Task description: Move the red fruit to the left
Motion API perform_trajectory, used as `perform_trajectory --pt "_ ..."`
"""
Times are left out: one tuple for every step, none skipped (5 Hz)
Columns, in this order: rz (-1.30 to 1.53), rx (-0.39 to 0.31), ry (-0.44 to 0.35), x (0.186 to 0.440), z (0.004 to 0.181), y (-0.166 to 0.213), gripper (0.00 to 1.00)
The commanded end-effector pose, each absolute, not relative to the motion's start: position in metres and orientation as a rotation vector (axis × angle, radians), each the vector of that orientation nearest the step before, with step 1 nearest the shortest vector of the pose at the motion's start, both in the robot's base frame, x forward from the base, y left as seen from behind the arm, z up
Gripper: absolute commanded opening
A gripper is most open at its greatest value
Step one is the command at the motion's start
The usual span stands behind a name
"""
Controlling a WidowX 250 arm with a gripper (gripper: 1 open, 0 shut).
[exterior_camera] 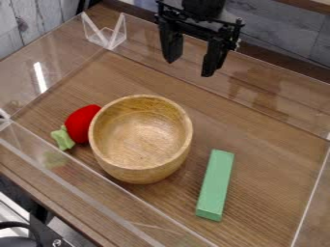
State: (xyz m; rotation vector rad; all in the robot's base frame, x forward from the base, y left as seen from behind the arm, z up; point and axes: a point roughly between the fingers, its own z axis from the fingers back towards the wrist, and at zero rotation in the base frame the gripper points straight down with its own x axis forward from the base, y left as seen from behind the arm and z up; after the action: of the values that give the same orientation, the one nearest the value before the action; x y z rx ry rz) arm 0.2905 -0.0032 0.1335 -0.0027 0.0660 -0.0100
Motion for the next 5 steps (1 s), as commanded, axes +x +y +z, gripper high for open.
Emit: perform_trajectory --pt "-0.05 -0.008 0.085 0.285 0.131 0.002 1.0" --pt "-0.103 -0.017 0.08 0.273 0.132 0.019 1.0" --pt "-0.094 -0.007 0.045 0.254 0.128 0.061 1.0" --pt "-0.088 0.002 0.011 0.235 0.12 0.101 1.0" --pt "-0.126 0.006 -0.015 0.222 0.109 0.132 1.0"
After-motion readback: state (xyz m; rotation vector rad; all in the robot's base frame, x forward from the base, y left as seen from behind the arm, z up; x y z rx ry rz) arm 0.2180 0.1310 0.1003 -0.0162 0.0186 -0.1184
